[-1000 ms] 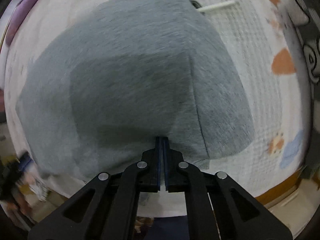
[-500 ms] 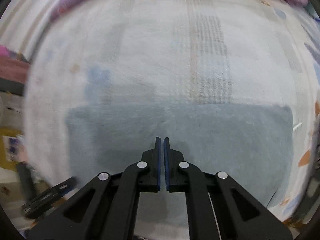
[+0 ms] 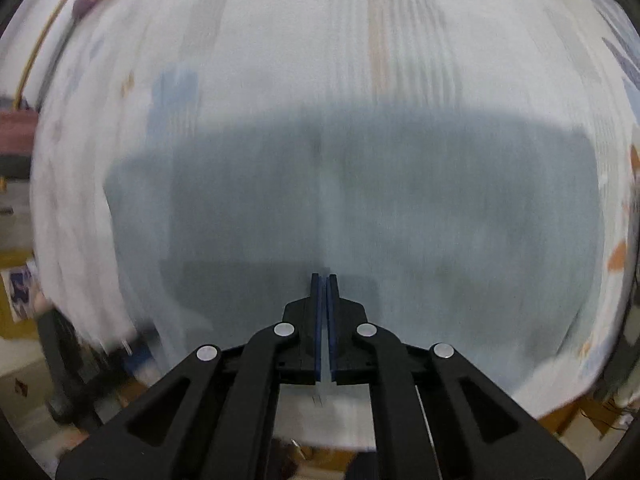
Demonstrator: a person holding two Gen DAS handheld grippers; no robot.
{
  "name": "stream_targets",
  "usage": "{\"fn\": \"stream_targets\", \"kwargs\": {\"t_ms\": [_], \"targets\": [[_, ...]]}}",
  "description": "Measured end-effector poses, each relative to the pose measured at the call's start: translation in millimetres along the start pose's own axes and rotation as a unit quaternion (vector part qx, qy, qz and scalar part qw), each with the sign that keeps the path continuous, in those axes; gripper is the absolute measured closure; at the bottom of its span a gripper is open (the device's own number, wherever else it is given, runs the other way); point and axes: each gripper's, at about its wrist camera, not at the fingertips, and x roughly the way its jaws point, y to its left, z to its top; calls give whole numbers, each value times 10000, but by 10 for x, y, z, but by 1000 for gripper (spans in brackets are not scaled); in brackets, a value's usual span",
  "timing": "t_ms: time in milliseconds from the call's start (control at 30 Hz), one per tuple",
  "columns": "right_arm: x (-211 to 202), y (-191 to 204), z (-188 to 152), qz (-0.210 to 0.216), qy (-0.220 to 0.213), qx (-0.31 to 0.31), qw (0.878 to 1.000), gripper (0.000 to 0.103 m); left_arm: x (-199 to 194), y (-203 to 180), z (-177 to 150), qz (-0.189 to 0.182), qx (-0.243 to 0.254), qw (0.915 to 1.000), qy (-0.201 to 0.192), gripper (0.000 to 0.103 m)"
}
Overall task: Fold large clothes
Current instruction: 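Hold the folded hoodie edge with both grippers and fold it over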
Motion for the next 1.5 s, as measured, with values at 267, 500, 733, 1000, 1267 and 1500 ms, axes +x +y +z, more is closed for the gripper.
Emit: {"fn": "stream_targets", "kwargs": {"t_ms": [267, 500, 733, 1000, 1267, 1500], "targets": [[67, -124, -114, 212, -15, 324, 9992, 103, 116, -214, -21, -254, -103, 9996, -93, 12], [456, -253, -390, 417, 241, 466, 9978, 103, 236, -312, 30, -360, -122, 9991, -202, 12], [462, -444, -238, 625, 321, 550, 9960, 103, 379, -552, -9, -782, -39, 9969, -50, 21], [440, -619, -268, 811, 316, 569, 9946, 103, 496, -757, 76, -831, 186, 9963, 86, 31], [-59, -729, -541, 671, -1, 582, 9960, 100, 470, -856, 235, -940, 481, 9939, 313, 88], [-485, -526, -894, 1470, -663, 682, 9845, 60, 304, -1187, 324, -1156, 729, 9894, 497, 88]]}}
